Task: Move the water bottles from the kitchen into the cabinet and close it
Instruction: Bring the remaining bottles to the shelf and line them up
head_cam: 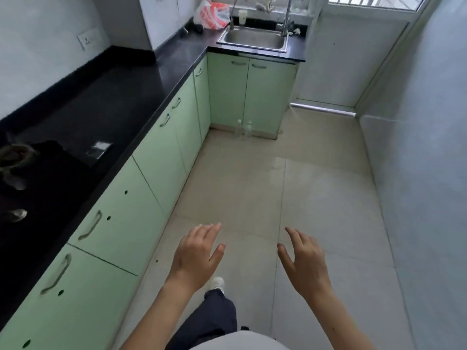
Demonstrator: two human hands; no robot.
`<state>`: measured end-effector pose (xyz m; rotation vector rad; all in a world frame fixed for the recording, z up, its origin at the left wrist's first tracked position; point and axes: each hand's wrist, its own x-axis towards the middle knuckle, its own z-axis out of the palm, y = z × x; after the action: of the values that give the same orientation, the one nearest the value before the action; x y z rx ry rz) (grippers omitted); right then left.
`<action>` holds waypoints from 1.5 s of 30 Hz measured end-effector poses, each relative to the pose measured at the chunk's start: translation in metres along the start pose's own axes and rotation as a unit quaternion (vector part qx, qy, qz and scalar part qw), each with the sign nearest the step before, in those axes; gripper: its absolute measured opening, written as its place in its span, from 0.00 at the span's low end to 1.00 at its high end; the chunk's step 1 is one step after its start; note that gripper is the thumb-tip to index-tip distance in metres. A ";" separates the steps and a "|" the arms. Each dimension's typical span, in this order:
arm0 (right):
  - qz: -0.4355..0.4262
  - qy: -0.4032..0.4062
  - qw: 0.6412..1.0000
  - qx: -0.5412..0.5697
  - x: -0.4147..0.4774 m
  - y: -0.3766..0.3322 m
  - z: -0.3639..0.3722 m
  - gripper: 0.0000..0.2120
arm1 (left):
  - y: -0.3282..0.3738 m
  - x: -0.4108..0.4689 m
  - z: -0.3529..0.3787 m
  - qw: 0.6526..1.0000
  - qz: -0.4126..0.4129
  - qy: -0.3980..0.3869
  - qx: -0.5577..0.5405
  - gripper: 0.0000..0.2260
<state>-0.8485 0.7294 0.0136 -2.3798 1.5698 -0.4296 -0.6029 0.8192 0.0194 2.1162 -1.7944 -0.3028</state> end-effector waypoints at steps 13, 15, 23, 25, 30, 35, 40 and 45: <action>0.049 0.070 0.996 0.011 0.305 0.005 -0.009 0.25 | -0.067 0.351 -0.043 0.998 0.058 0.029 0.018 0.24; 0.058 0.055 0.997 0.009 0.342 0.028 0.002 0.26 | -0.066 0.389 -0.025 0.998 0.053 0.017 0.009 0.24; 0.045 -0.003 0.999 0.016 0.523 0.112 0.007 0.28 | -0.041 0.546 0.018 1.000 -0.007 -0.013 -0.012 0.24; 0.023 0.000 1.000 0.021 0.578 0.122 0.001 0.27 | -0.037 0.593 0.013 1.000 -0.008 -0.005 -0.006 0.24; -0.033 0.020 0.999 0.030 0.701 0.126 -0.004 0.25 | -0.042 0.696 0.003 0.999 -0.024 0.027 -0.007 0.24; -0.032 0.018 0.999 0.022 0.787 0.130 0.026 0.25 | -0.075 0.773 0.018 0.999 -0.039 0.008 -0.013 0.25; -0.006 -0.028 0.999 0.016 0.863 0.124 0.077 0.26 | -0.135 0.847 0.041 0.997 -0.056 -0.057 0.004 0.28; -0.003 -0.041 0.999 0.023 0.952 0.107 0.115 0.26 | -0.194 0.947 0.044 0.993 -0.047 -0.098 0.040 0.29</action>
<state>-0.5395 -0.1839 -0.0345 -2.3383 1.5015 -0.3612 -0.2766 -0.0902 -0.0395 2.3023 -1.8449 -0.4863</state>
